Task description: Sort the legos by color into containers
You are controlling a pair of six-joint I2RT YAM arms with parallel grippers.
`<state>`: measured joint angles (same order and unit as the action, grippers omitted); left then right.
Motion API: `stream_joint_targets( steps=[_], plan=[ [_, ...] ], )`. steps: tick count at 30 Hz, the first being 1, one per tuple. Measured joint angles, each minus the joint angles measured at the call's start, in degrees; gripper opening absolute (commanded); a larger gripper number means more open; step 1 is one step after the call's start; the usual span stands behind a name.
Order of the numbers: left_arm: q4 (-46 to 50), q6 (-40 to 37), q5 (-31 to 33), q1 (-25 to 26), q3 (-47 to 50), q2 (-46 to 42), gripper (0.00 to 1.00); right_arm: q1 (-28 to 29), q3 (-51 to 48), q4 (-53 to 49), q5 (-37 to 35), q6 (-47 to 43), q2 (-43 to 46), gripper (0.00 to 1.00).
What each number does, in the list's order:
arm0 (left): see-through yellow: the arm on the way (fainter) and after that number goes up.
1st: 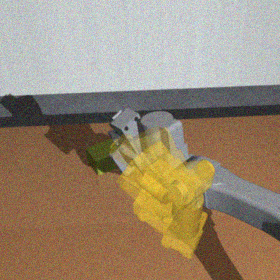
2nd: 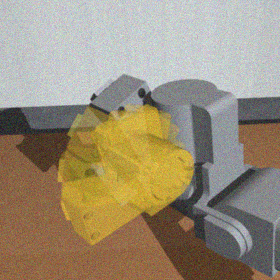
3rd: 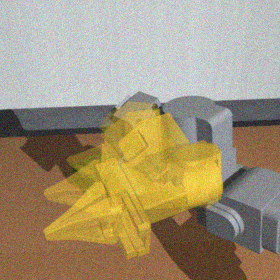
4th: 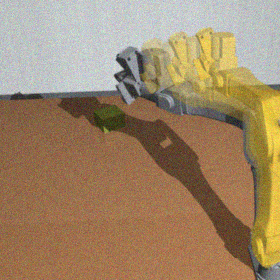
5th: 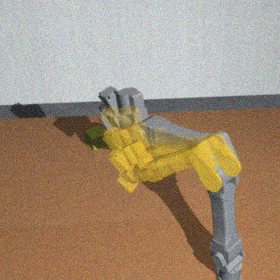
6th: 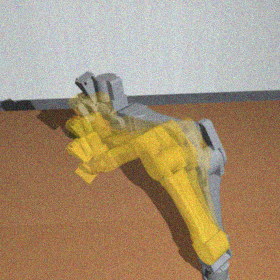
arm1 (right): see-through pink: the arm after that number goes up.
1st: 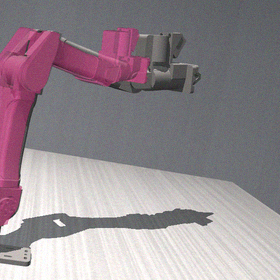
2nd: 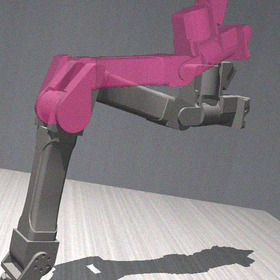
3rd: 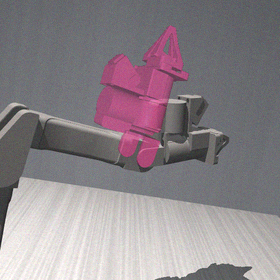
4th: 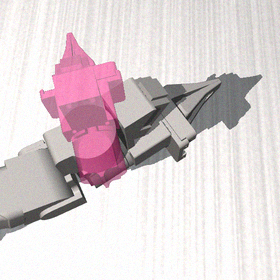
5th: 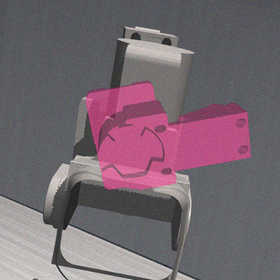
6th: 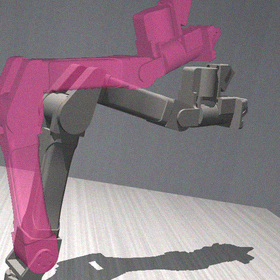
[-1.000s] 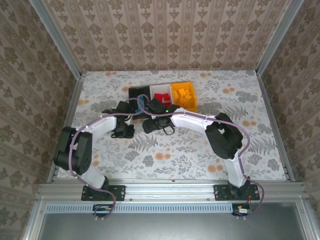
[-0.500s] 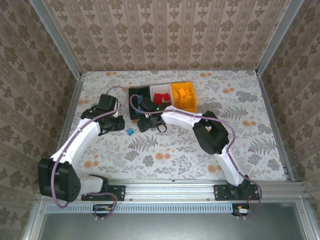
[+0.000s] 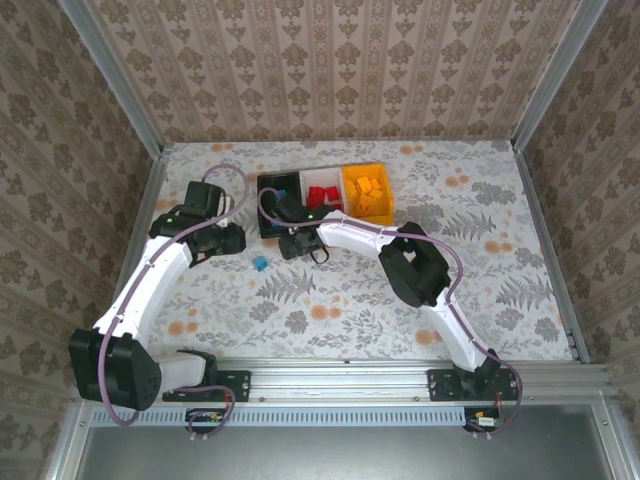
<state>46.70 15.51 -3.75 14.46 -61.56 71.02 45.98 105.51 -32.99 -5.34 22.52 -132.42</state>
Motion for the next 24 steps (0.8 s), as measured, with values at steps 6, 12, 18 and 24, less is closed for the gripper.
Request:
stream_joint_targets(
  steps=[6,12,18,24],
  plan=[
    [-1.97,0.28,-1.46,0.0,2.23,1.57,0.66,0.0,-11.21,-0.2,2.36,2.21,9.44,0.47],
    [-7.89,0.96,-4.09,0.0,6.34,5.77,0.68,-0.85,-9.22,-1.07,3.87,3.17,17.03,0.51],
    [-16.02,1.84,-5.79,0.02,10.34,11.13,0.68,-4.0,8.7,-2.47,5.22,2.99,10.62,0.54],
    [-19.32,2.49,-5.7,0.0,12.0,11.65,0.69,-6.58,25.18,-4.17,6.86,3.04,-2.25,0.75]
  ],
)
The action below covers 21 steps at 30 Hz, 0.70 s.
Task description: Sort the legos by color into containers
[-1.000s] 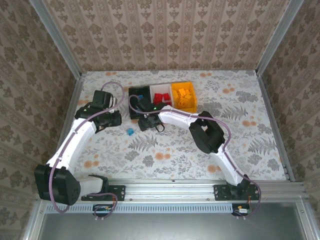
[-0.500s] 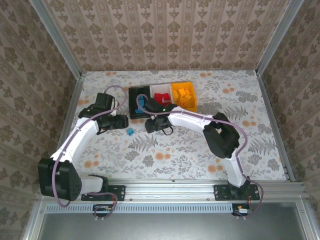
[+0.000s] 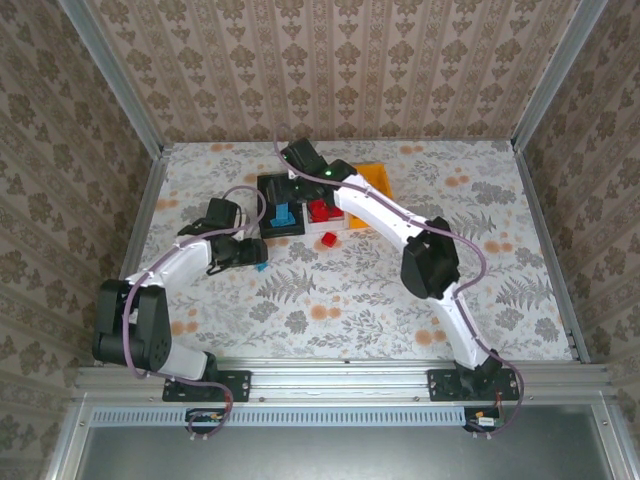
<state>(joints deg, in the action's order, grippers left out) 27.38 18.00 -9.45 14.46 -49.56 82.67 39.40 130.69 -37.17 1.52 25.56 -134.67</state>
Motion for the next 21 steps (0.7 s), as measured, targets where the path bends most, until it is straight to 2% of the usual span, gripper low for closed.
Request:
stream_joint_targets(
  steps=[4,8,21],
  plan=[
    [-0.92,-0.02,0.0,0.0,0.0,0.22,0.7,-1.29,7.63,-2.21,0.7,0.59,-6.71,0.76],
    [-1.36,-0.02,-0.02,0.0,0.0,2.01,0.7,-1.95,7.58,-3.23,0.87,0.57,-6.78,0.77],
    [-4.59,-0.04,-0.79,0.02,0.0,6.75,0.69,-2.03,-30.36,2.64,0.87,1.2,17.75,0.78]
  ],
)
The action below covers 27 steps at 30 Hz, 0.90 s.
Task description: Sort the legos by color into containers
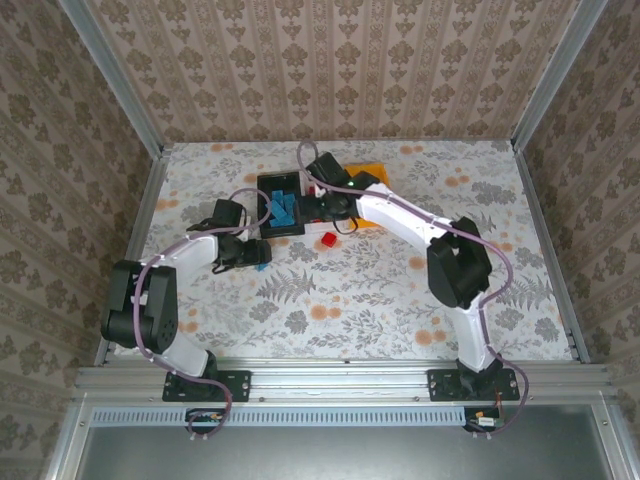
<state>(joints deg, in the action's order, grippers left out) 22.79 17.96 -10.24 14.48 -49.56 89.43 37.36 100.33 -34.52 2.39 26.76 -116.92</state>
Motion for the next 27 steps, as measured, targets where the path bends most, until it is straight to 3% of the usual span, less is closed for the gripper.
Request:
stream_joint_targets(
  steps=[7,10,20,27],
  plan=[
    [-1.55,-0.04,0.13,0.31,-0.17,3.74,0.65,0.0,-14.14,2.19,-0.24,2.32,4.48,0.77],
    [-1.42,-0.09,0.92,0.92,-0.74,4.2,0.56,0.0,-16.48,2.21,-0.31,3.06,4.48,0.77],
    [-1.97,-0.87,2.4,2.89,-1.36,4.81,0.3,0.0,-16.39,3.69,-0.74,3.67,4.42,0.78],
    [-1.68,-0.76,0.72,3.5,-1.42,4.79,0.25,0.04,-9.22,2.58,-4.57,3.02,-0.15,0.78]
  ],
)
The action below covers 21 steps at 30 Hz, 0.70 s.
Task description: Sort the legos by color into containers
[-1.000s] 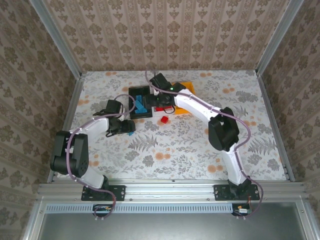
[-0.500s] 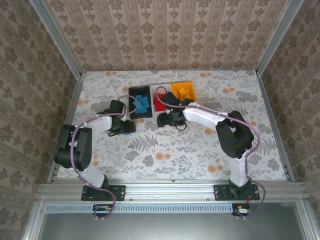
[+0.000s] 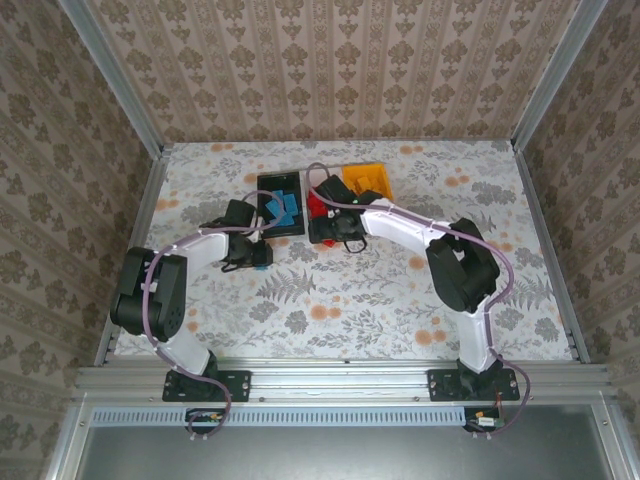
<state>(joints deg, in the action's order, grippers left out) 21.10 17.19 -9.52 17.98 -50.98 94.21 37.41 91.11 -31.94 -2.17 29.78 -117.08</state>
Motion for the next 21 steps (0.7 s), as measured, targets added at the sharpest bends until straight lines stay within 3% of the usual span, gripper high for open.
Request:
stream_joint_targets(
  steps=[7,12,16,21],
  plan=[
    [4.63,1.11,-0.83,-0.04,-0.52,-5.79,0.25,1.09,1.75,-0.13,-3.61,-0.02,-5.25,0.77],
    [7.1,1.44,-0.83,-0.07,-7.56,-10.21,0.26,2.16,-0.5,3.3,-6.97,0.63,-5.57,0.75],
    [7.37,1.51,-0.63,-0.07,-15.02,-9.33,0.26,2.43,-3.54,6.97,-10.21,1.31,-5.84,0.75],
    [7.91,1.09,0.81,-0.07,-24.24,-1.92,0.26,2.51,-3.65,11.19,-13.14,2.49,-6.71,0.74]
  ],
)
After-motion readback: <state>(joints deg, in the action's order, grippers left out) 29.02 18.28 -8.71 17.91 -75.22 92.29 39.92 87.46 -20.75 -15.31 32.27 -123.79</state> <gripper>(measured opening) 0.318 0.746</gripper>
